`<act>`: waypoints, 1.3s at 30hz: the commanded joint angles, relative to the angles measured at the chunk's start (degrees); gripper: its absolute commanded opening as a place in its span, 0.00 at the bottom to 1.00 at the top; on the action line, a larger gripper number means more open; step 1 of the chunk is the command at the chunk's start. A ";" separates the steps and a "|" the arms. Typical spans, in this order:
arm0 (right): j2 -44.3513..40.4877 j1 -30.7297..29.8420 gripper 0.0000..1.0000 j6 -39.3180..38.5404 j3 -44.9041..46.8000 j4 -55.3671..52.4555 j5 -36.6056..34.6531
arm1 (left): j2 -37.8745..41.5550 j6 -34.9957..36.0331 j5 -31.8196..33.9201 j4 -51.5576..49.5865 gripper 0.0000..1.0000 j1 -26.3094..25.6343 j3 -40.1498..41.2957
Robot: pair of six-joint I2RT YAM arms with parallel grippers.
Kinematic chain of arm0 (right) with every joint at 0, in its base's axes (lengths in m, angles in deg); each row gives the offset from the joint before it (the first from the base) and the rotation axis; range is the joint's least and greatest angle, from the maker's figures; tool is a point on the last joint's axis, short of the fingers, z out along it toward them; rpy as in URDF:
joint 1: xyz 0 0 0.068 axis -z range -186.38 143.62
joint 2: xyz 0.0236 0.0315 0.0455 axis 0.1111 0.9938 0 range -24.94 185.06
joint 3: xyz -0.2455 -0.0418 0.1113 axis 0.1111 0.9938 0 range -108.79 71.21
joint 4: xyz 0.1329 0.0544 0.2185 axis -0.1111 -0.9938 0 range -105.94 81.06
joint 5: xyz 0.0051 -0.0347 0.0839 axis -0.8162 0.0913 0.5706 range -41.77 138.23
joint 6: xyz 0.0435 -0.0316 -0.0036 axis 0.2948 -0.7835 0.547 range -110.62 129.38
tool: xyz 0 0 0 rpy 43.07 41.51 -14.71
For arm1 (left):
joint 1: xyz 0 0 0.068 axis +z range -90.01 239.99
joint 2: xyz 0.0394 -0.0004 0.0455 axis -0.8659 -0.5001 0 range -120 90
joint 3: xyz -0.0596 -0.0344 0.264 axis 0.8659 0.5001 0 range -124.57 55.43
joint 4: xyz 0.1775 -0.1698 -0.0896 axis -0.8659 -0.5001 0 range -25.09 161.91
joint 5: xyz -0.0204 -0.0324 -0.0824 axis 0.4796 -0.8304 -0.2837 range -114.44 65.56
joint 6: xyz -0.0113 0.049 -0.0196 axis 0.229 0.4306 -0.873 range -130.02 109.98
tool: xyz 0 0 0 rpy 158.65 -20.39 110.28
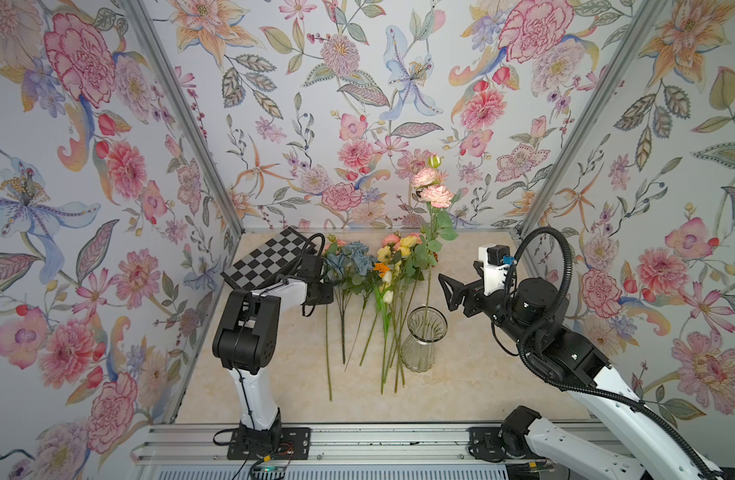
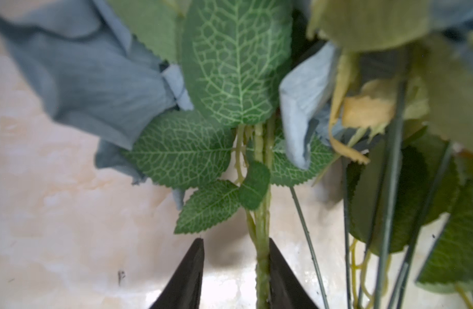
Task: Place the pink flowers into the vase
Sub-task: Pick up the flower at the center of the board.
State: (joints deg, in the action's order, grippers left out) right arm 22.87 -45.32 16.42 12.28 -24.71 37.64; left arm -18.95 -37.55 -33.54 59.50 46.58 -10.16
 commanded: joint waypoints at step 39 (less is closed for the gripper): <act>17.11 1.42 1.00 -15.66 -25.04 0.61 12.67 | 18.78 1.49 0.80 -3.89 0.00 0.62 -27.84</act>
State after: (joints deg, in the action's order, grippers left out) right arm 38.30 -44.16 3.29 -10.17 -25.65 45.40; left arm -2.58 -37.75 -30.26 49.87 46.56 -35.53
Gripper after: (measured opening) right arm 0.997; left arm 0.075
